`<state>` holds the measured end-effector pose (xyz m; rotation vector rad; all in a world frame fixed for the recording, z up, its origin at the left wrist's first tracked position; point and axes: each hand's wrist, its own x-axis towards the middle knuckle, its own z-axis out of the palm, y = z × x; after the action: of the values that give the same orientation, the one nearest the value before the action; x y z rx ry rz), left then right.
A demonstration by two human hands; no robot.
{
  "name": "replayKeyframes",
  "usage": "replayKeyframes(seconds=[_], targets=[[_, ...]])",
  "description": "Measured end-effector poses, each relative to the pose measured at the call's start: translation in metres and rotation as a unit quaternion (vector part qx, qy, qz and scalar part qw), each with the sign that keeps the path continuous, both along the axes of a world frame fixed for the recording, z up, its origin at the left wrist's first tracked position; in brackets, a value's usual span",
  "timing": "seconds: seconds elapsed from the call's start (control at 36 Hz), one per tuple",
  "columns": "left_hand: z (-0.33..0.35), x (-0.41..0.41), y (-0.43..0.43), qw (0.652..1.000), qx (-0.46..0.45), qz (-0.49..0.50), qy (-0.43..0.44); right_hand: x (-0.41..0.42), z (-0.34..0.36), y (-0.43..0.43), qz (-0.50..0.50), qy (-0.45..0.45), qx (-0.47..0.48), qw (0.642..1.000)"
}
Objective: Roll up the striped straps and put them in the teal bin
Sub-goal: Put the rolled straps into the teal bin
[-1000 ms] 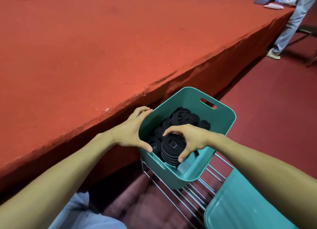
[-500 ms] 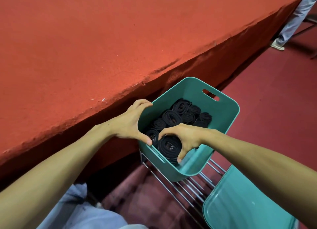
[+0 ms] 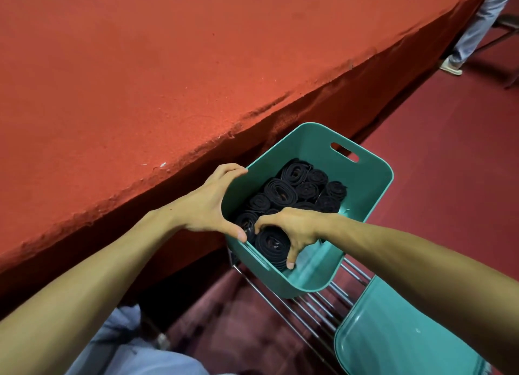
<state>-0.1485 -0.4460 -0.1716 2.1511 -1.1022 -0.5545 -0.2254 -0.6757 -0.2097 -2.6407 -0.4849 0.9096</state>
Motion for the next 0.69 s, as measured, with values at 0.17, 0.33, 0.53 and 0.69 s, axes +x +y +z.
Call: replayKeyframes(seconds=[0.17, 0.33, 0.53, 0.69], targets=[[-0.001, 0.001, 0.000, 1.000, -0.004, -0.003, 0.010, 0.002, -0.006, 0.006, 0.036, -0.025, -0.038, 0.998], [0.000, 0.001, 0.000, 1.000, -0.011, -0.005, 0.019, 0.000, -0.007, 0.007, 0.046, -0.028, -0.033, 0.998], [0.000, 0.002, -0.001, 1.000, -0.010, -0.005, 0.016, 0.001, -0.006, 0.003, 0.010, 0.012, -0.007, 1.000], [0.000, 0.002, -0.001, 1.000, -0.014, -0.010, 0.011, 0.002, -0.012, 0.003, -0.005, 0.017, -0.003, 1.000]])
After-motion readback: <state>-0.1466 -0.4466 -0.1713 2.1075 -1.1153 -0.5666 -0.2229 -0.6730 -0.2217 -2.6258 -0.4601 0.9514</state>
